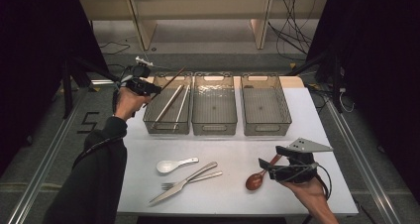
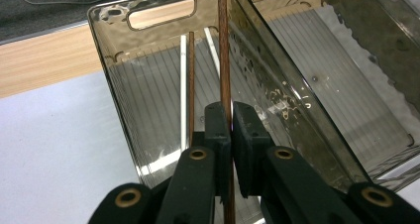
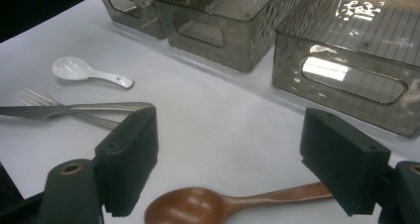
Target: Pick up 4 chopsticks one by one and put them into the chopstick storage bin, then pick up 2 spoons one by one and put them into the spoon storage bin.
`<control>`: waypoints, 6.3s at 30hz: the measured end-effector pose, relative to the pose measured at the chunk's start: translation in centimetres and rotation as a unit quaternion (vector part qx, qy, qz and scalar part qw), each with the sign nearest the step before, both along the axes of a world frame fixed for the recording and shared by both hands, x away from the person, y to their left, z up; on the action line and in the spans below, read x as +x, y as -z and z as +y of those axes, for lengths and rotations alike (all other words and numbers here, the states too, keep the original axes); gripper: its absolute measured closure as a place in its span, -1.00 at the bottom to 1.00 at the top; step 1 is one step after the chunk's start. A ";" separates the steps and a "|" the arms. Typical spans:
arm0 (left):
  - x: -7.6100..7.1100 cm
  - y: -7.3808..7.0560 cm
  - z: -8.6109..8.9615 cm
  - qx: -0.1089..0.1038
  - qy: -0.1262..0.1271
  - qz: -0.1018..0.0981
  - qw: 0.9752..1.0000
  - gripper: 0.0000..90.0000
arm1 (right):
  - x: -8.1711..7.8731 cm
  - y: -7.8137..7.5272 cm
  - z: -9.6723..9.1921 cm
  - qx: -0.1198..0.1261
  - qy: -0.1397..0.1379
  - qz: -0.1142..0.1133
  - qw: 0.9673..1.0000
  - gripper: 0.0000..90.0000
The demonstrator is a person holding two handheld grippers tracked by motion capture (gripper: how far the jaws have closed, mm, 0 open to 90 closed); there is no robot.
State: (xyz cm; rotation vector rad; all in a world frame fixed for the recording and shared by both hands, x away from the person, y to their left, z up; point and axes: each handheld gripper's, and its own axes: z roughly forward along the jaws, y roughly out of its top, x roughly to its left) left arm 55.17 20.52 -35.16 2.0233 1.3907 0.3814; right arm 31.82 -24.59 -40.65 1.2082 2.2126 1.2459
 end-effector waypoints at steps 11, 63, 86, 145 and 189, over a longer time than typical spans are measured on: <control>0.6 0.8 -0.8 0.002 0.001 0.003 1.000 0.89 | 0.0 0.0 0.0 0.000 0.000 0.000 1.000 -0.47; -2.7 2.0 -2.2 -0.061 0.074 0.005 0.995 -0.01 | -0.1 0.0 0.1 0.001 0.000 0.000 1.000 -0.47; -9.6 2.0 -3.3 -0.061 0.180 -0.020 0.982 -0.38 | 0.1 0.0 -0.1 0.001 0.000 0.001 1.000 -0.47; -14.7 9.2 -8.5 0.120 0.295 0.060 0.946 -0.57 | 0.1 0.0 0.3 -0.006 -0.006 -0.001 1.000 -0.47; -14.0 11.0 -9.4 0.211 0.340 0.084 0.913 0.62 | 0.1 0.0 0.4 -0.009 -0.007 0.001 1.000 -0.47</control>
